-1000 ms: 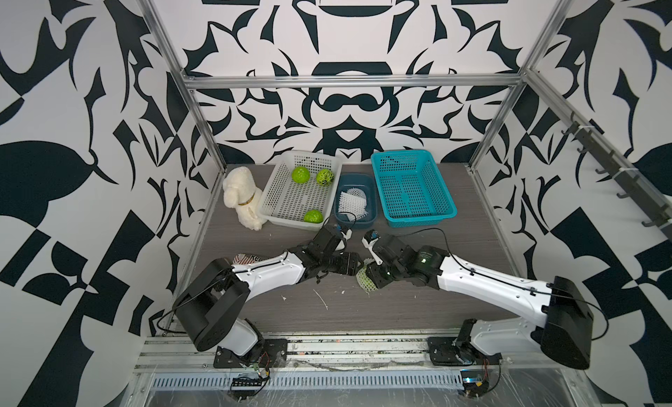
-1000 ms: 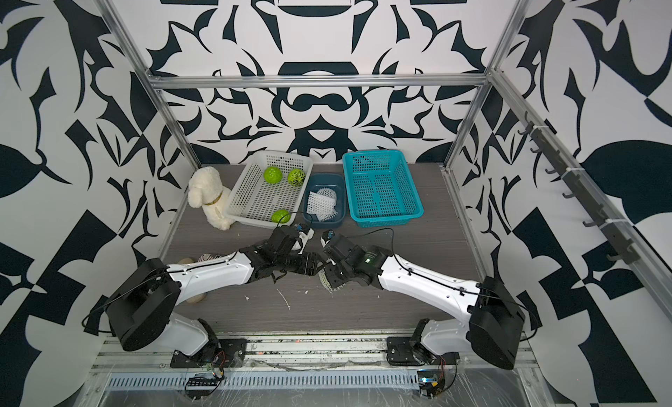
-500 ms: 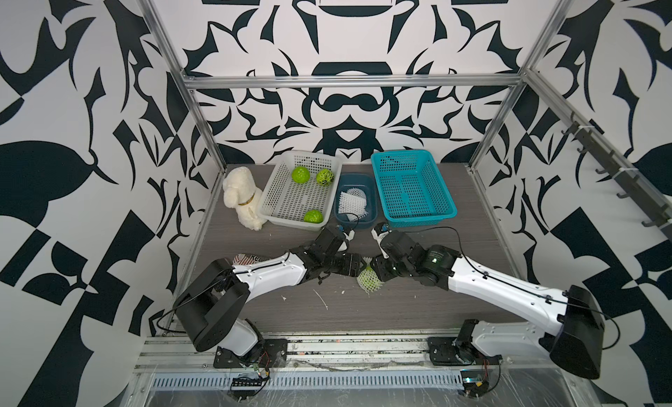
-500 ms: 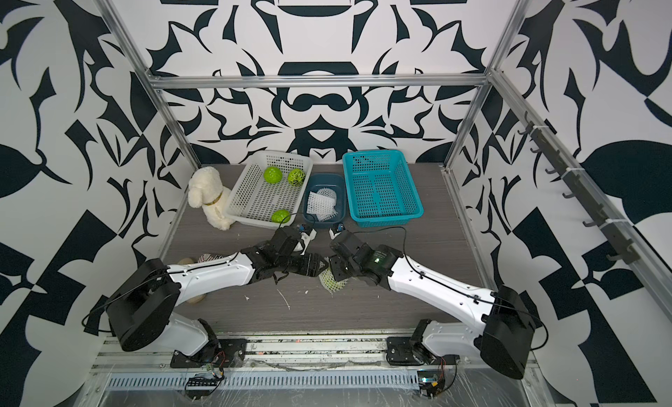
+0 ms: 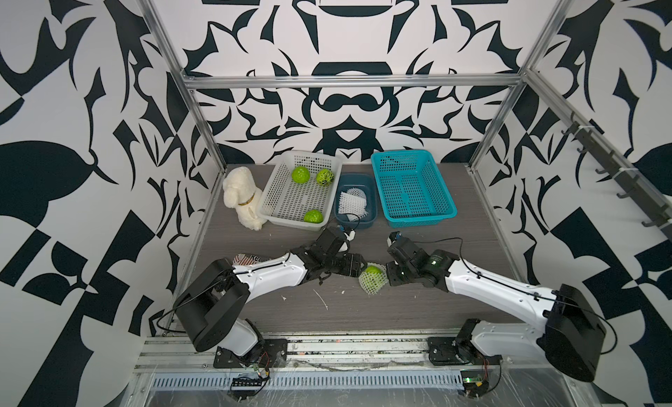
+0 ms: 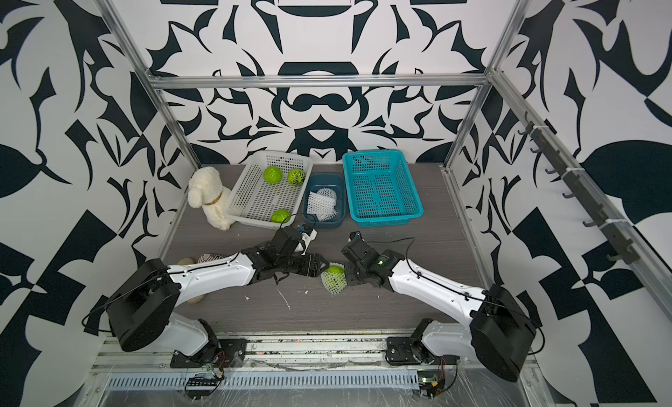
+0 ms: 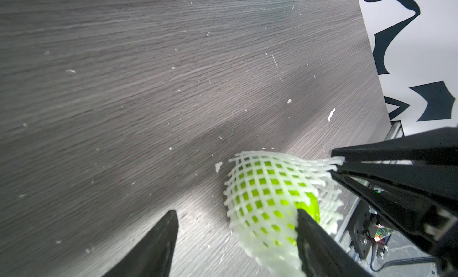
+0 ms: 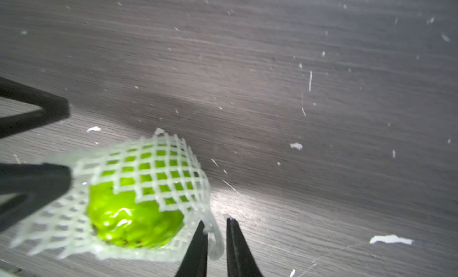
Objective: Sleeve custard apples in foam nets
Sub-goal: Put on the foam net on the custard apple.
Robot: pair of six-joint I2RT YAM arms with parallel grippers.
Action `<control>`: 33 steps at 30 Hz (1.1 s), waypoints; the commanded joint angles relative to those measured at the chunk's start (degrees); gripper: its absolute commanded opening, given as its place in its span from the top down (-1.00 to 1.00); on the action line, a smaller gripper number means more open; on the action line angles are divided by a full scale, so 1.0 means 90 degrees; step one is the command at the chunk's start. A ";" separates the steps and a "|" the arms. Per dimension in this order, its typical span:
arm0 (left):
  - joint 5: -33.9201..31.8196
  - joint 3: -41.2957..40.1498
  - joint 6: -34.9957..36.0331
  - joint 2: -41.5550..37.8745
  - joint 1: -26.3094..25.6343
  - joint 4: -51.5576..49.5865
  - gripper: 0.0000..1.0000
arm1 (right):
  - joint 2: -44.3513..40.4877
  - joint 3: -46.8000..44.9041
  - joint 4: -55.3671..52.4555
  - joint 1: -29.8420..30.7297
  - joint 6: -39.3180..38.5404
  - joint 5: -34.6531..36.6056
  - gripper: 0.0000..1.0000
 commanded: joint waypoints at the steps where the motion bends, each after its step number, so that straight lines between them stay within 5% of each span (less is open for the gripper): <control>1: -0.0059 -0.0059 -0.0026 0.0147 -0.0020 0.0153 -0.52 | -0.0140 -0.0035 0.0465 -0.0006 0.0111 -0.0284 0.62; 16: -0.0276 -0.0513 -0.0206 0.0159 -0.0020 0.0533 -0.58 | -0.0156 -0.0324 0.0975 -0.0006 0.0229 -0.0582 0.64; 25: -0.0260 -0.0407 -0.0207 -0.0047 -0.0020 0.0427 -0.66 | -0.0806 -0.0040 0.0510 -0.0006 -0.0104 -0.0581 -0.46; 33: -0.0252 -0.0415 -0.0260 -0.0120 -0.0020 0.0354 -0.68 | -0.0961 -0.0216 0.0660 0.0112 -0.0615 -0.1156 -0.75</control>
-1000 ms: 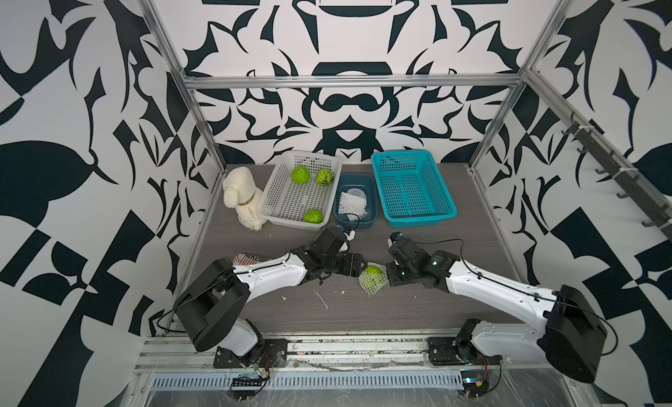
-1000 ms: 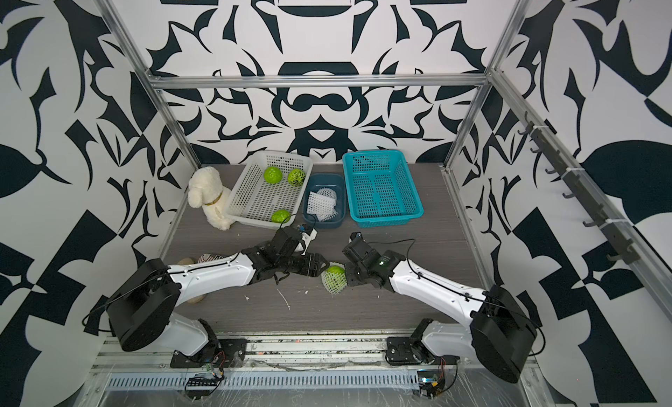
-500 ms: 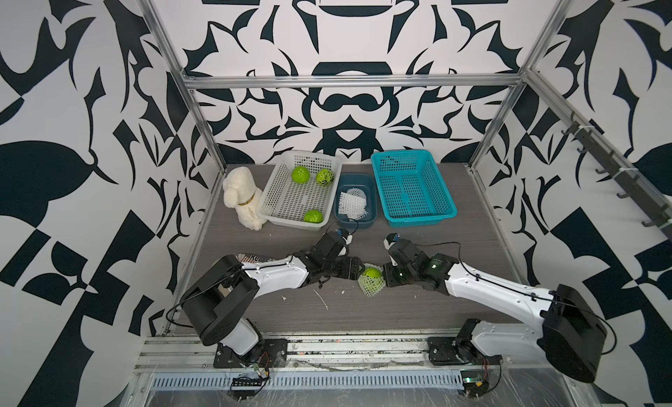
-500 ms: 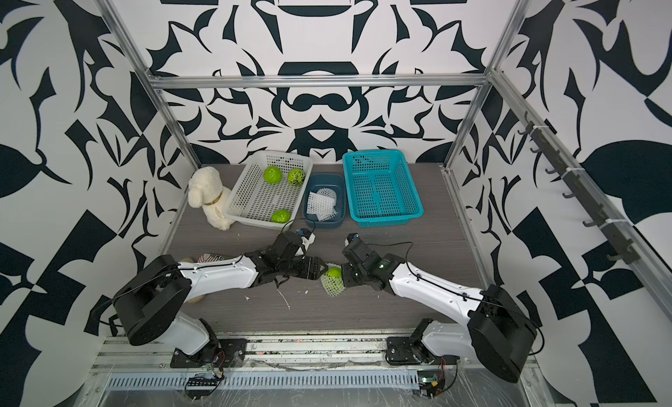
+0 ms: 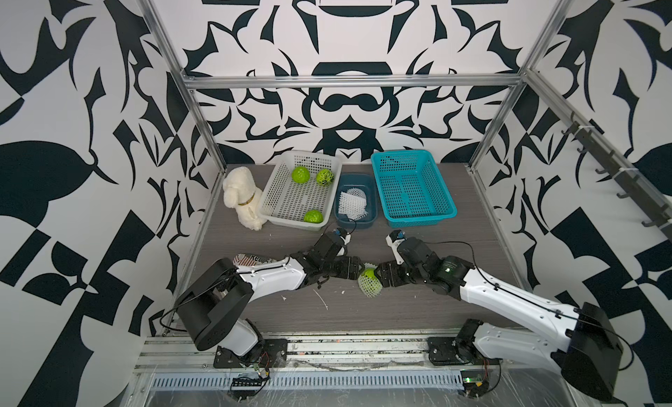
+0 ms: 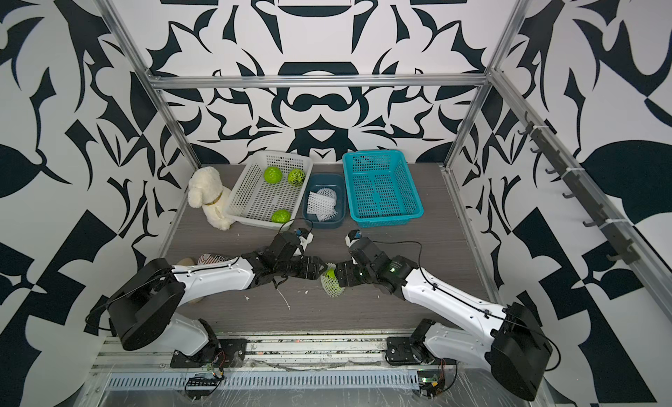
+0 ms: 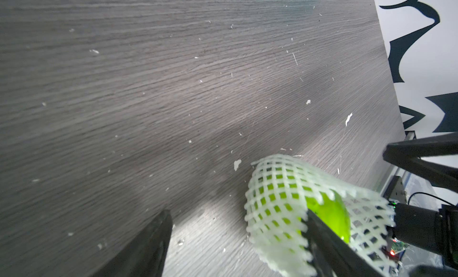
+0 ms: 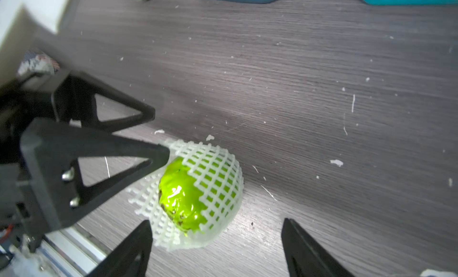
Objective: Sleeve custard apples in foam nets
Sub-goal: Put on the foam net on the custard apple, then pick up the custard apple from the center of the board.
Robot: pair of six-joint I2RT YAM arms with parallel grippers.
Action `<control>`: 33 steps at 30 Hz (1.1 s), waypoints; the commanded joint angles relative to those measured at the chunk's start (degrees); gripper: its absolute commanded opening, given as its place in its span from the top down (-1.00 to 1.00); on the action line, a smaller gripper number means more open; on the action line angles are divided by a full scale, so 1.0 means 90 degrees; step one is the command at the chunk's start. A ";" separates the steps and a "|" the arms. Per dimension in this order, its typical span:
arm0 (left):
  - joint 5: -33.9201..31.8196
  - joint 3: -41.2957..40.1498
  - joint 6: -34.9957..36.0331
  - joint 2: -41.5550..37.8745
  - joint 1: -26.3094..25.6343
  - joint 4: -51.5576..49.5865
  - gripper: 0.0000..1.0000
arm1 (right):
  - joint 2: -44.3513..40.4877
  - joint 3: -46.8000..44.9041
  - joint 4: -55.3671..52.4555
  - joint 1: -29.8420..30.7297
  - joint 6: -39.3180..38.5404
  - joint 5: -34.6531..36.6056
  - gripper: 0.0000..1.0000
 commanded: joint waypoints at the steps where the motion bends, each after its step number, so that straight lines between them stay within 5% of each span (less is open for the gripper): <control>1: -0.0013 0.0031 -0.0032 -0.0160 -0.0020 -0.0157 -0.68 | -0.0085 0.0056 0.0045 0.0167 -0.0387 -0.0323 -0.76; 5: -0.0074 0.0056 -0.0096 -0.0271 -0.0011 -0.0231 -0.68 | 0.0019 0.0006 0.0114 0.0487 -0.0533 -0.0200 -1.00; 20: -0.0444 -0.0015 -0.0169 -0.1239 0.0245 -0.0608 -0.88 | 0.0785 -0.0152 0.0901 0.0807 -0.0715 0.0560 -0.99; 33: -0.0452 -0.0197 -0.0201 -0.1440 0.0485 -0.0600 -0.89 | 0.1380 -0.0137 0.1374 0.0843 -0.0872 0.0698 -0.70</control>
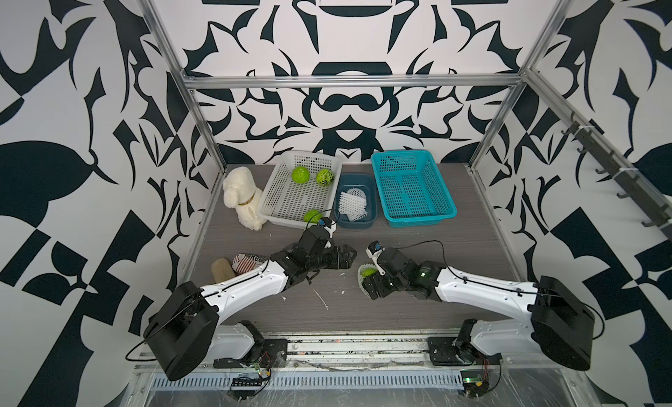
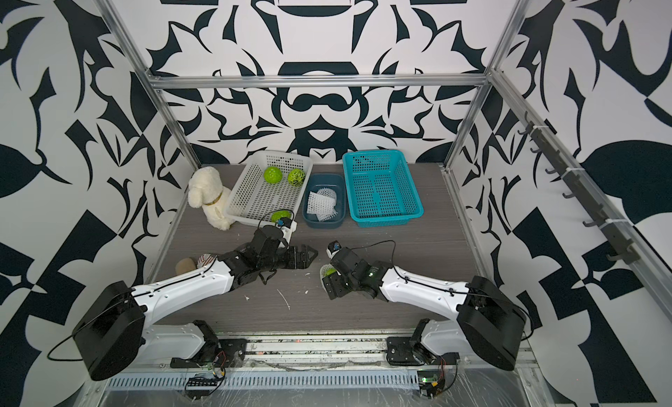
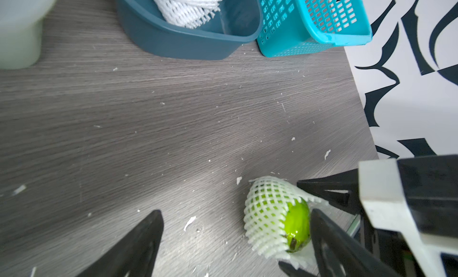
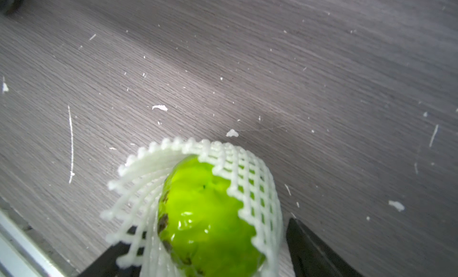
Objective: Sleeve custard apples in foam nets
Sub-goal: Pick up the custard apple from the center of the board.
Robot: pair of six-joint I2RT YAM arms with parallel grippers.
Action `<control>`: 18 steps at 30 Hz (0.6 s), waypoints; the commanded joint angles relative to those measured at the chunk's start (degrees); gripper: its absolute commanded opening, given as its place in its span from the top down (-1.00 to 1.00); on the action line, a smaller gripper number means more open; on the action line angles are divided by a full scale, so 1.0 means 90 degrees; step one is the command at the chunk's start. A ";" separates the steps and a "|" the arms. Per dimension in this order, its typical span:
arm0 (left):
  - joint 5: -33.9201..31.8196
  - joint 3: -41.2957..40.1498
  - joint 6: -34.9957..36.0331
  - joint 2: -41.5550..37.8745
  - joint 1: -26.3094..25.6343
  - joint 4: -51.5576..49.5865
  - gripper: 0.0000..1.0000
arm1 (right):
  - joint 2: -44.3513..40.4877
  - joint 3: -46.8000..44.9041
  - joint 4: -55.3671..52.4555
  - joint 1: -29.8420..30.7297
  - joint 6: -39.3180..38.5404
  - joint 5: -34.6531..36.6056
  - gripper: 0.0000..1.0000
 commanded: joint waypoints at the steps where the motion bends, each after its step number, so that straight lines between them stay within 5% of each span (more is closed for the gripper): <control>1: 0.0014 -0.0075 0.0001 -0.0092 0.0043 -0.0091 -0.88 | 0.0082 0.0012 0.0345 0.0030 -0.0051 0.0119 -0.69; 18: 0.0089 0.0107 0.0109 -0.0066 0.0062 -0.0169 -0.89 | 0.0338 -0.0213 0.0576 0.0028 0.0066 -0.0060 -0.84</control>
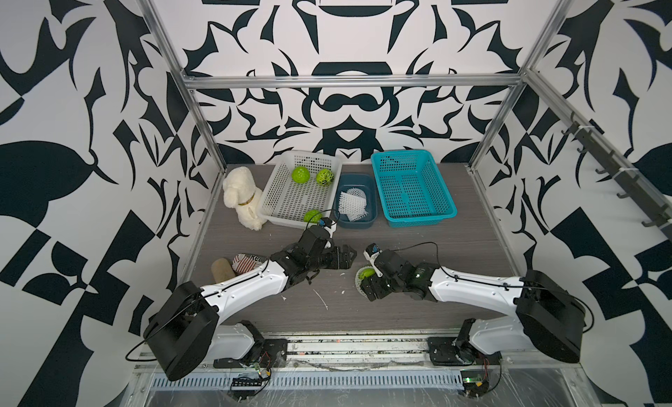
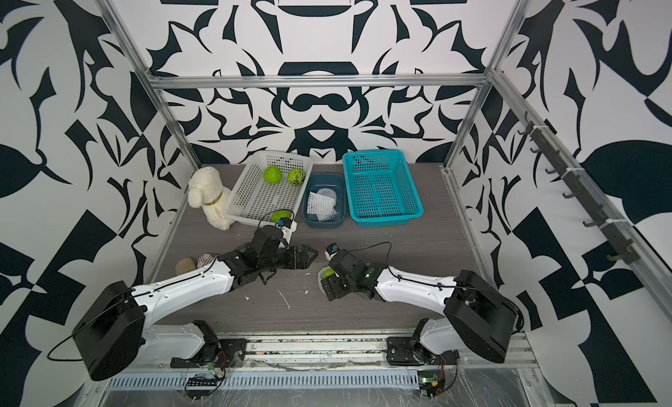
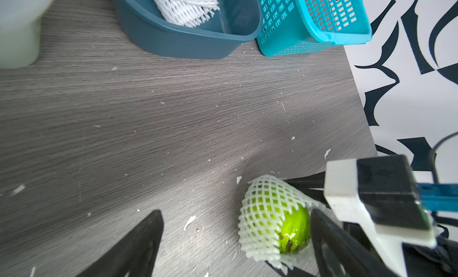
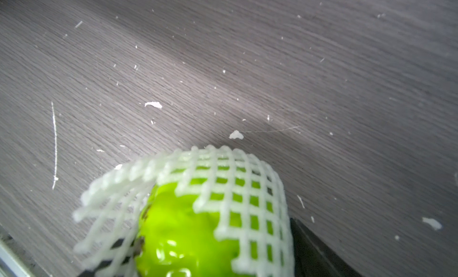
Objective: Sleeve custard apples in foam nets
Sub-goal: Pick up the custard apple from the center of the board.
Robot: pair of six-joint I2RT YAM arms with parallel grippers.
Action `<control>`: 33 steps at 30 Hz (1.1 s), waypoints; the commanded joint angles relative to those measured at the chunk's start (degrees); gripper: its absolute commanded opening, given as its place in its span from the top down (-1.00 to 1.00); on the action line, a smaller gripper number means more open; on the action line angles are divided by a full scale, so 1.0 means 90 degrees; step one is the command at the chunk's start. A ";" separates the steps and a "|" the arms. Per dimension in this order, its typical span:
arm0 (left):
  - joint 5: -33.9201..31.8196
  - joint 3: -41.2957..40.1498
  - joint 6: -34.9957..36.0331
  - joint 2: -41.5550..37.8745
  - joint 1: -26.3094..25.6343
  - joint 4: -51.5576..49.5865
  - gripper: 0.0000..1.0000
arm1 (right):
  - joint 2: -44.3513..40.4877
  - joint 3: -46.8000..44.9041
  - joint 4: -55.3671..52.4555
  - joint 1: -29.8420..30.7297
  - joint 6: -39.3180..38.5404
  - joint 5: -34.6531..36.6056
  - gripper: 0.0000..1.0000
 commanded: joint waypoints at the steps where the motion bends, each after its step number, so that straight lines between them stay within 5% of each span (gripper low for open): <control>1: 0.0066 0.0113 0.0097 -0.0066 0.0034 -0.0167 -0.88 | -0.0023 -0.0018 0.0090 0.0024 0.0050 0.0041 -0.84; 10: -0.0016 0.0141 0.0135 -0.0091 0.0058 -0.0206 -0.88 | -0.0215 0.0031 0.0152 0.0012 0.0209 -0.0112 -0.32; 17: -0.0581 0.0003 0.0025 -0.0519 0.0390 -0.0152 -0.90 | -0.0483 0.0406 -0.0293 -0.0329 0.0571 -0.0473 -0.31; 25: -0.1659 -0.0450 -0.0229 -0.1353 0.0858 -0.0033 -0.99 | -0.0568 0.1291 -0.0828 -0.1427 0.1329 -0.1835 -0.21; 33: -0.1768 -0.0968 -0.0745 -0.1730 0.1374 0.0181 -0.99 | -0.0349 0.2276 -0.0918 -0.2317 0.1873 -0.3071 -0.15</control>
